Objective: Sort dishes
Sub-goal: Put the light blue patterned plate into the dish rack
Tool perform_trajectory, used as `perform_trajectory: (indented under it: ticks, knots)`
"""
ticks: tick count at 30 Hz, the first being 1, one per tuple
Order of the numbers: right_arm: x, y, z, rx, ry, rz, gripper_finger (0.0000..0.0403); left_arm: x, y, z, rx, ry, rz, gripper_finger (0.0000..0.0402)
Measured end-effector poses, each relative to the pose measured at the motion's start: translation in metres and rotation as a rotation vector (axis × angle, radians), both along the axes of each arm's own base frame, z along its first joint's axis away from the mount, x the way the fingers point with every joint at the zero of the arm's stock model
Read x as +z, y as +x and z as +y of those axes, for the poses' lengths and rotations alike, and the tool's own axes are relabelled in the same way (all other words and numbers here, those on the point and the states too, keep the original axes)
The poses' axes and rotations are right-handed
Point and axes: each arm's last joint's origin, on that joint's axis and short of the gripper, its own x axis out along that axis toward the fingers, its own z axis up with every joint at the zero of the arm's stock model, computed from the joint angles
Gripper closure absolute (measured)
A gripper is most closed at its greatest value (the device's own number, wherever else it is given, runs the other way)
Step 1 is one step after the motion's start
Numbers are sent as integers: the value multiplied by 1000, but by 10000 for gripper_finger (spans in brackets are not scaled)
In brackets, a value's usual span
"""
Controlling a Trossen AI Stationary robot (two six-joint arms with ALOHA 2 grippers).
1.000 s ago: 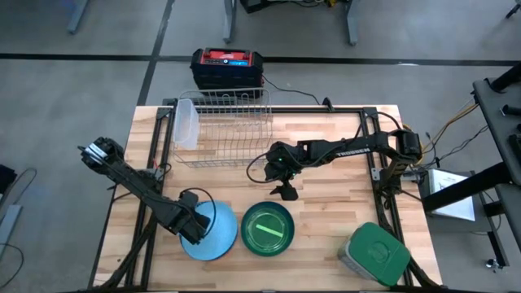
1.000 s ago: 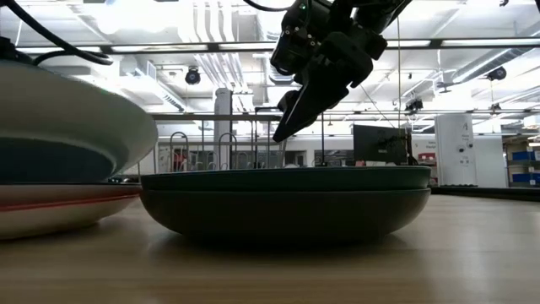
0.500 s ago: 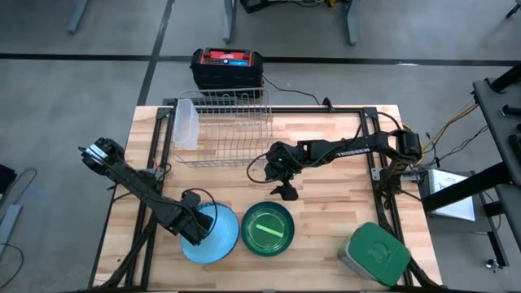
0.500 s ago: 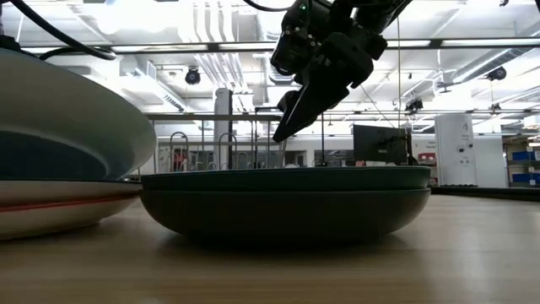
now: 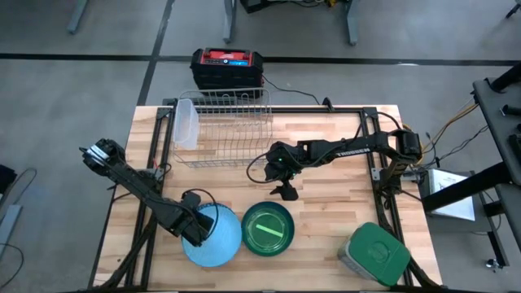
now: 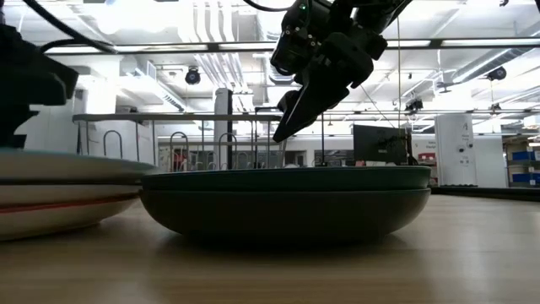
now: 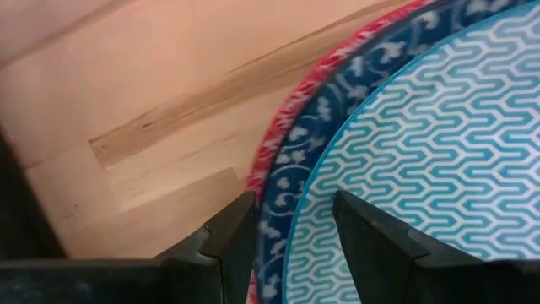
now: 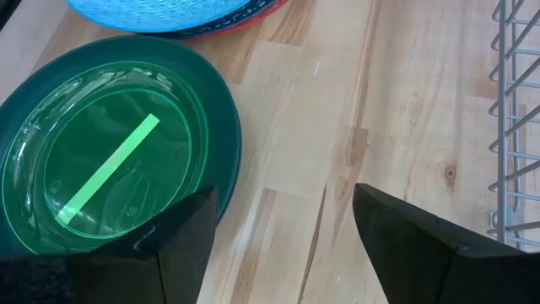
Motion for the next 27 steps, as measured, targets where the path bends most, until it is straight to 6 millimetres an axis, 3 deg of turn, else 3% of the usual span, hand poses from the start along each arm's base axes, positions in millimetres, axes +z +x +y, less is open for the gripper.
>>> perform_trajectory:
  ticks: [6, 15, 27]
  knots:
    - [-1, 0, 0, 0, 0, 2, 143, 1, -4, 0, 11, -33, 76, 249]
    - [-3, -2, 0, 0, 0, 9, 140, 15, 6, -6, 31, -39, -9, 249]
    - [-3, -2, 0, 0, 1, 11, 138, -11, 5, -6, 17, 60, 146, 248]
